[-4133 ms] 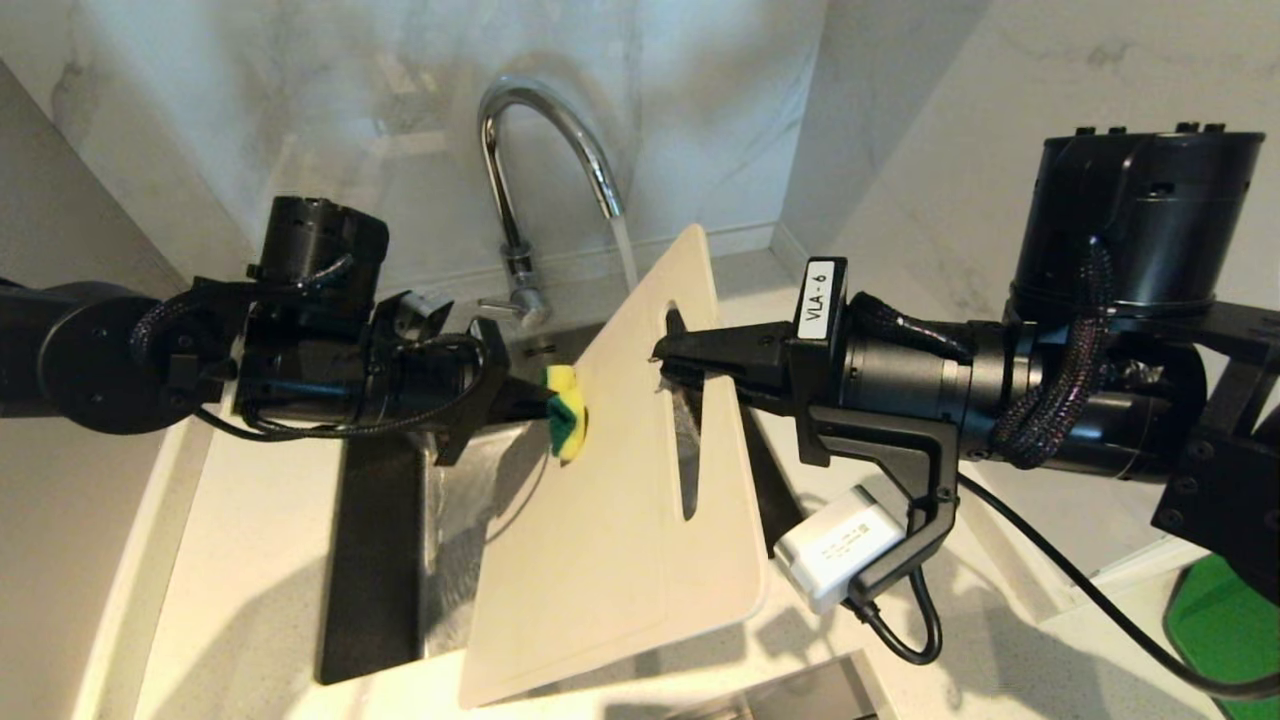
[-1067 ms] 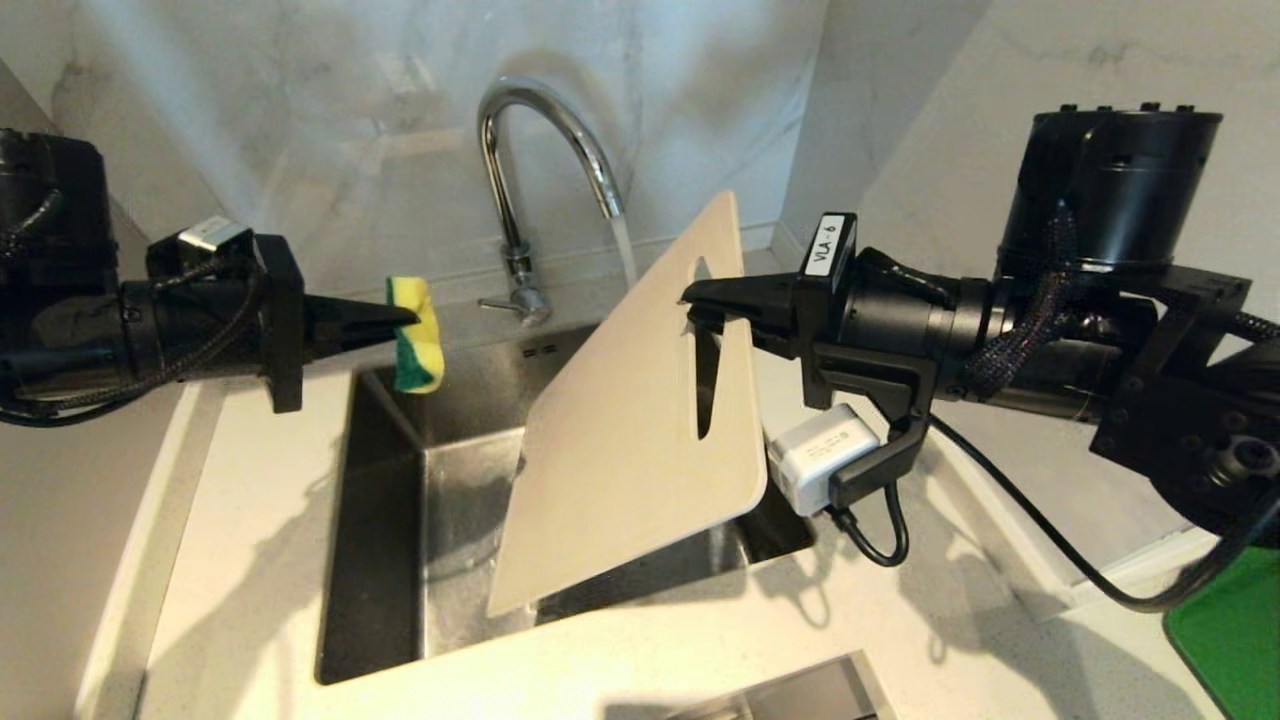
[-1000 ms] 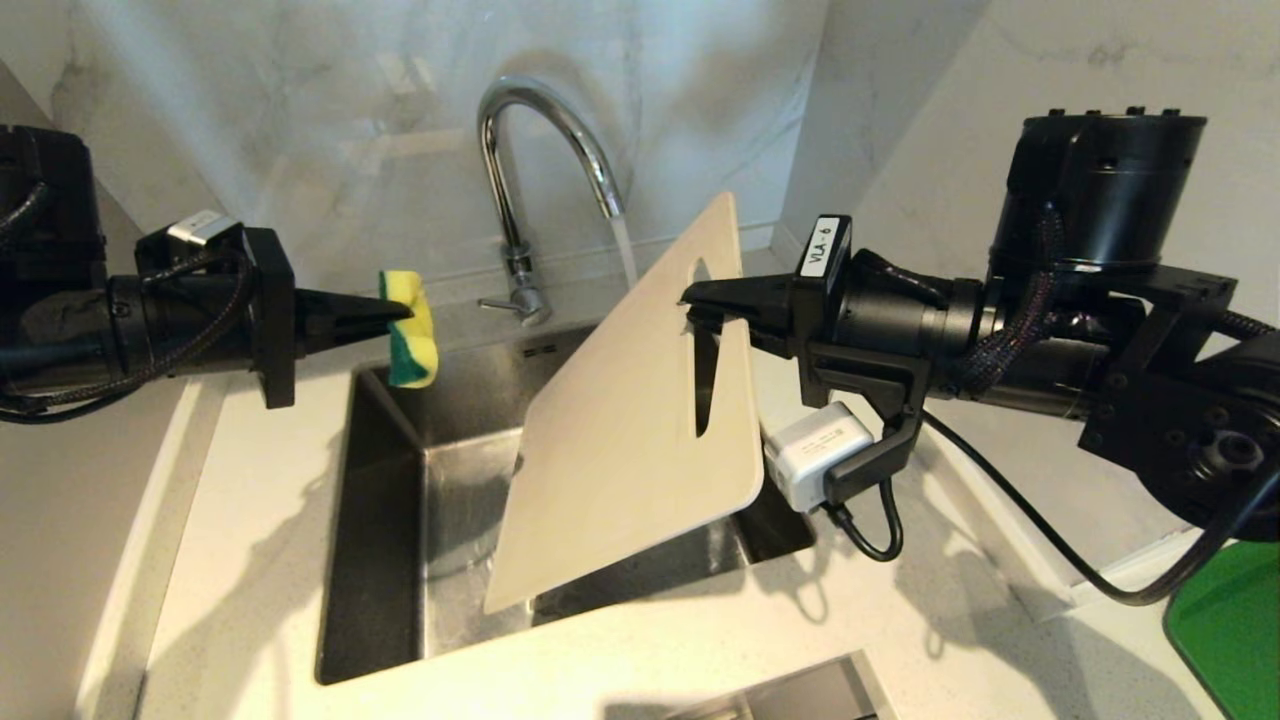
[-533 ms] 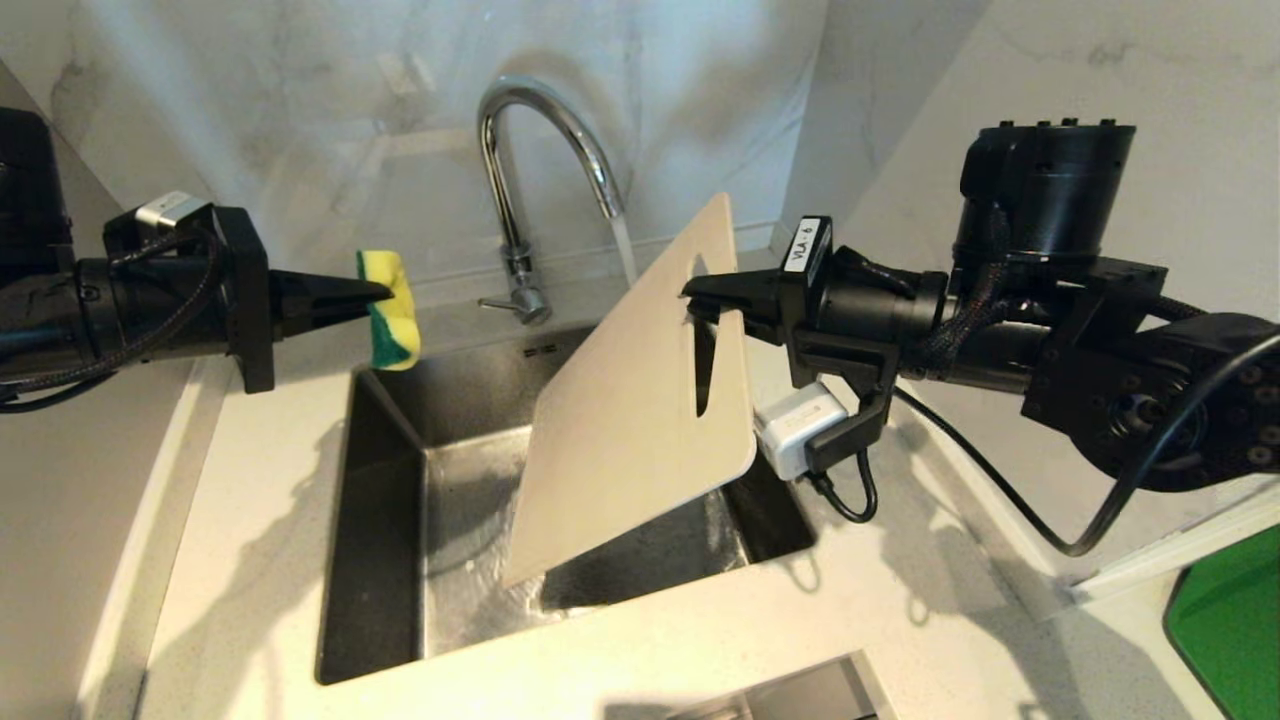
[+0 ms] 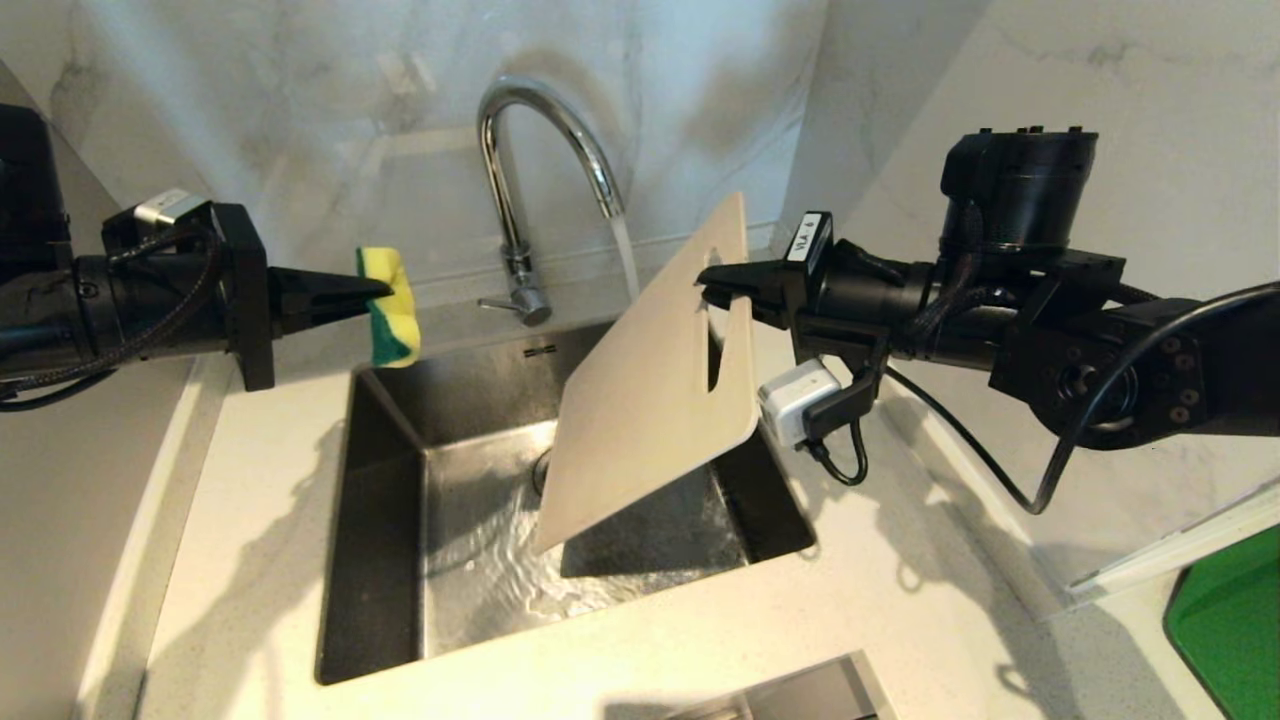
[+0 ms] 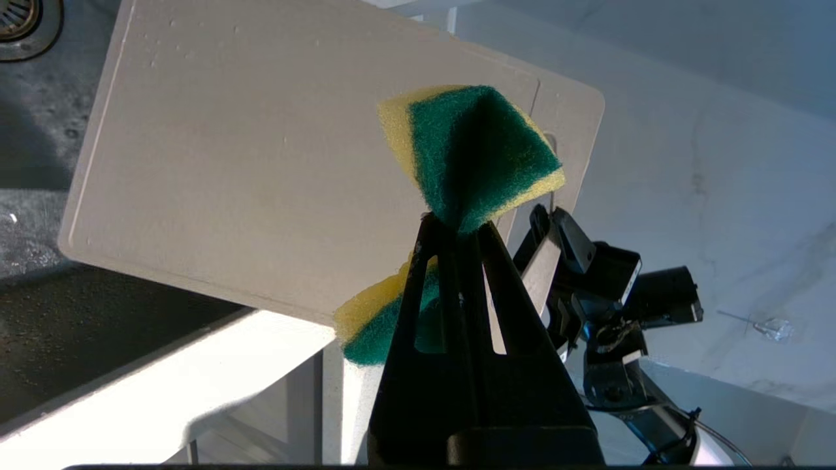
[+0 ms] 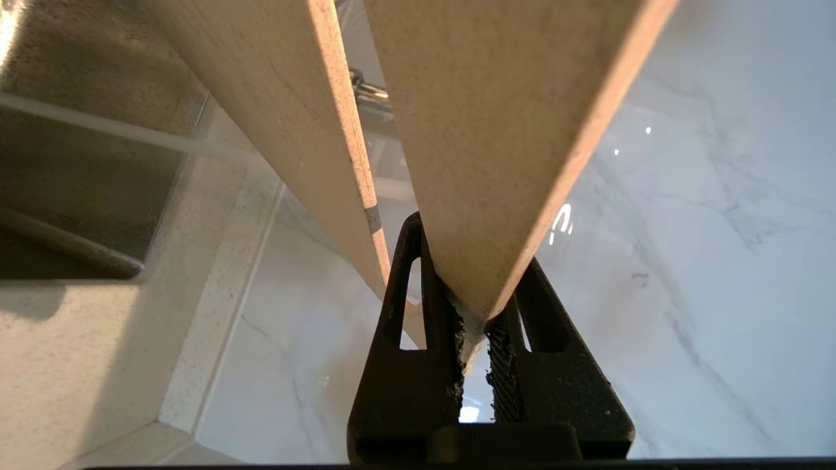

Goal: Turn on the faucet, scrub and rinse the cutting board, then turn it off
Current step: Scrub the cutting board underwater

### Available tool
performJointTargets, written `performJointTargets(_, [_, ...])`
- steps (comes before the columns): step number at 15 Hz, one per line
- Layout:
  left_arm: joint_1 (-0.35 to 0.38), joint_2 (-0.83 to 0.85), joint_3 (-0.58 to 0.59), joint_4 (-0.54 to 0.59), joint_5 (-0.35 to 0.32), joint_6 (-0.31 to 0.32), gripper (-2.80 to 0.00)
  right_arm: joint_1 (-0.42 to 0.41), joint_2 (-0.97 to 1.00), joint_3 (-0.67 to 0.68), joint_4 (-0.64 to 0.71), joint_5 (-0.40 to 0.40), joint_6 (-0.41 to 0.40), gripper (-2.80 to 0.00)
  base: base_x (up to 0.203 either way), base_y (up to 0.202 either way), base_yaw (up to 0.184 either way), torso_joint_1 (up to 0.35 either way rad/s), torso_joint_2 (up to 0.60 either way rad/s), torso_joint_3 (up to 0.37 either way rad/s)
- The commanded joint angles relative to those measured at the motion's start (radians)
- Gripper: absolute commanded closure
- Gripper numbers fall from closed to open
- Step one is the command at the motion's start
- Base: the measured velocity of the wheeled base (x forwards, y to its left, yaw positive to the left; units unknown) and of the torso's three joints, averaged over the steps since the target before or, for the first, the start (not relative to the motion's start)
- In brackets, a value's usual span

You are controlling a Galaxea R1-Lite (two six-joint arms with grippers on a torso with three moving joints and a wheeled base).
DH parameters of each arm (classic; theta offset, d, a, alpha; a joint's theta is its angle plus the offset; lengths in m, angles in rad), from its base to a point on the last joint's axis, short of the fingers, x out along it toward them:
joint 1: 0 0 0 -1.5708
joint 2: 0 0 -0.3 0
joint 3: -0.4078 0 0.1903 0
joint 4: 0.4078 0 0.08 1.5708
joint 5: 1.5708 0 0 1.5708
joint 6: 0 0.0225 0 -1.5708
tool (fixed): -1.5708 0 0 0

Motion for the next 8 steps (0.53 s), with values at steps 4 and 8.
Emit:
performJointTargets(4, [0.0,0.005,-0.011,-0.001,-0.003,-0.006,0.0,-0.013,0.056,-0.034,-0.004,0.015,-0.012,0.0,0.0,0.0,0.0,0.0,0.0,0.0])
performJointTargets(8, [0.0,0.007,-0.021,-0.001,-0.004,-0.006,0.0,-0.022,0.088,-0.06,-0.004,0.02,-0.012,0.0,0.0,0.0,0.0,0.0,0.0,0.0])
